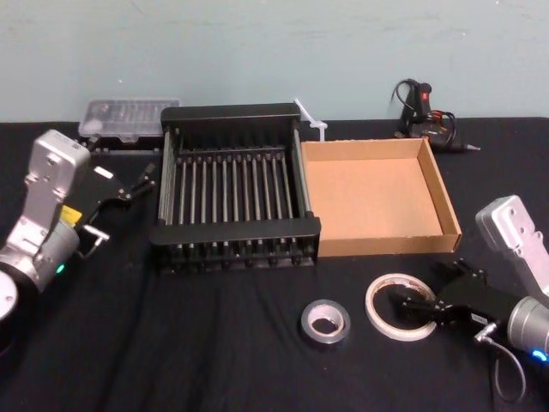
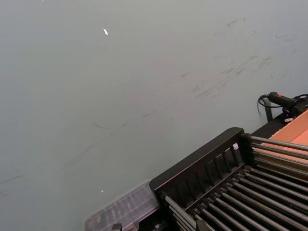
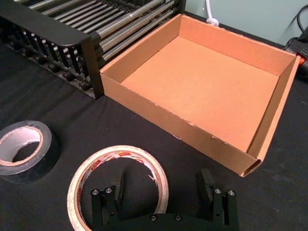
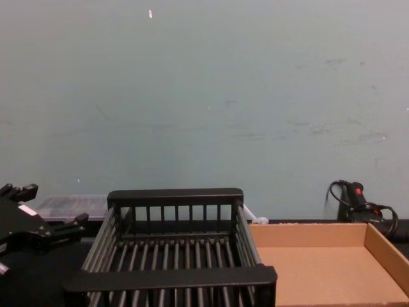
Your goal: Pick up the white tape and place it into the black box , Pick up the silver tape and place it into the brown box.
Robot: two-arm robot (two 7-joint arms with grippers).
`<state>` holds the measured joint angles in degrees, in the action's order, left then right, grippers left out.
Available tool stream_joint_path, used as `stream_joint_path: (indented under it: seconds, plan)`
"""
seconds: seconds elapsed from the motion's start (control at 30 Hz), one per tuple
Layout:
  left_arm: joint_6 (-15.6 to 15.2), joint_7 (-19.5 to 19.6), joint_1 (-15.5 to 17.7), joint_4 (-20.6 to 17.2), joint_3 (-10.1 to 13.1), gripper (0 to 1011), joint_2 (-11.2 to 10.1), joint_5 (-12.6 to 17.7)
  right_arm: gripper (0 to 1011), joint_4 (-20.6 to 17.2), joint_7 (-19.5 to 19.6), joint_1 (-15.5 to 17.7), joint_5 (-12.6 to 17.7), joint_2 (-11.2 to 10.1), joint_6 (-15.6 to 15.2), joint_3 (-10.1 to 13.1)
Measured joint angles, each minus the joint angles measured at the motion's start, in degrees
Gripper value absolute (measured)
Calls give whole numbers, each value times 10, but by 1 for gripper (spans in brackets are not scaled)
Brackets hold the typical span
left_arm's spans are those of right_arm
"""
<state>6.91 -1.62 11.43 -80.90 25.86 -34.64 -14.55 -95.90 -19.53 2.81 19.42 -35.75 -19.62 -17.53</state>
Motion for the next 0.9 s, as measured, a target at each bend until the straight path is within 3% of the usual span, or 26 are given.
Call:
stream_joint_path:
  seconds: [0.9]
  plan:
    - [0, 0, 0, 0, 0, 1001, 0, 0, 1002, 11, -20, -4, -15, 17, -12, 8]
